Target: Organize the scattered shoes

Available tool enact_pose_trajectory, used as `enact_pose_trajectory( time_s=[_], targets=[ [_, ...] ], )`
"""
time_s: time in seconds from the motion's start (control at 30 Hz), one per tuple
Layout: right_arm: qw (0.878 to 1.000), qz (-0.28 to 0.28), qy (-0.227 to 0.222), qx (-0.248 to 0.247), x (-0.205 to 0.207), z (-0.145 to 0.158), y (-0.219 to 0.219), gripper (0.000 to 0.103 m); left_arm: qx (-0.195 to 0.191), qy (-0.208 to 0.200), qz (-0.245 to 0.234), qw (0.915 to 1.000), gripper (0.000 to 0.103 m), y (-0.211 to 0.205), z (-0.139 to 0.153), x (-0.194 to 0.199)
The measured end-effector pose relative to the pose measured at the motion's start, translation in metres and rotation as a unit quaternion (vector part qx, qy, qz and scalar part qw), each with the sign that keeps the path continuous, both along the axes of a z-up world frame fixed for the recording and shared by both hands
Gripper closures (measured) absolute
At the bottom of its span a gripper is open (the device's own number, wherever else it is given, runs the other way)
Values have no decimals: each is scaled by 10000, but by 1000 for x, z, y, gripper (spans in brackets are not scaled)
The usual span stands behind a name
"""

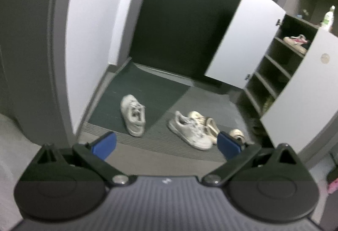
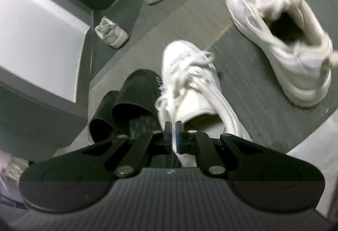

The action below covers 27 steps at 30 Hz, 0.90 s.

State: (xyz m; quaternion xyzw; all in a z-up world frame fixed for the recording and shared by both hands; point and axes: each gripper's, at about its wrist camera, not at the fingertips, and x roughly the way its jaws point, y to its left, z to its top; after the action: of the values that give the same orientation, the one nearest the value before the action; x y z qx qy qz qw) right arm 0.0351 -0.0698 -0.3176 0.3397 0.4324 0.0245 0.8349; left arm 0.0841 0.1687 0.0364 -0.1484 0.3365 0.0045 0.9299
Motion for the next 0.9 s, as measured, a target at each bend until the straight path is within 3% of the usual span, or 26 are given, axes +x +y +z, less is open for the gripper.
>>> enact_pose_trajectory(
  time_s=[0.1, 0.17, 0.23, 0.53, 0.67, 0.7, 0.77, 0.83, 0.87, 0.9],
  targets=[
    [9996, 111, -167, -206, 3, 32, 1, 95, 29, 114, 122, 9999, 0, 5, -2, 4],
    [9985, 154, -355, -385, 5, 76, -4, 95, 94, 159, 125, 9998, 0, 4, -3, 7],
    [9974, 171, -240, -662, 8, 116, -11, 95, 244, 214, 75, 9994, 0, -2, -5, 10],
    [9838, 539, -1457, -898, -1, 277, -65, 91, 784, 453, -663, 9937, 0, -42, -12, 29],
    [9724, 700, -1992, -998, -5, 348, -90, 77, 1151, 698, -936, 9865, 0, -60, -27, 59],
    [9691, 724, -2124, -1022, -6, 363, -95, 77, 1248, 805, -992, 9839, 0, -64, -35, 71],
    [9632, 639, -2383, -1064, -6, 364, -102, 76, 1324, 974, -957, 9817, 0, -64, -56, 99],
    [9567, 549, -2643, -1087, -5, 364, -109, 71, 1332, 1118, -836, 9812, 0, -61, -80, 129],
    [9539, 481, -2782, -1017, -7, 356, -110, 58, 1335, 1190, -775, 9808, 0, -59, -92, 144],
    [9508, 414, -2920, -947, -8, 349, -111, 36, 1339, 1262, -715, 9803, 0, -57, -104, 159]
  ],
)
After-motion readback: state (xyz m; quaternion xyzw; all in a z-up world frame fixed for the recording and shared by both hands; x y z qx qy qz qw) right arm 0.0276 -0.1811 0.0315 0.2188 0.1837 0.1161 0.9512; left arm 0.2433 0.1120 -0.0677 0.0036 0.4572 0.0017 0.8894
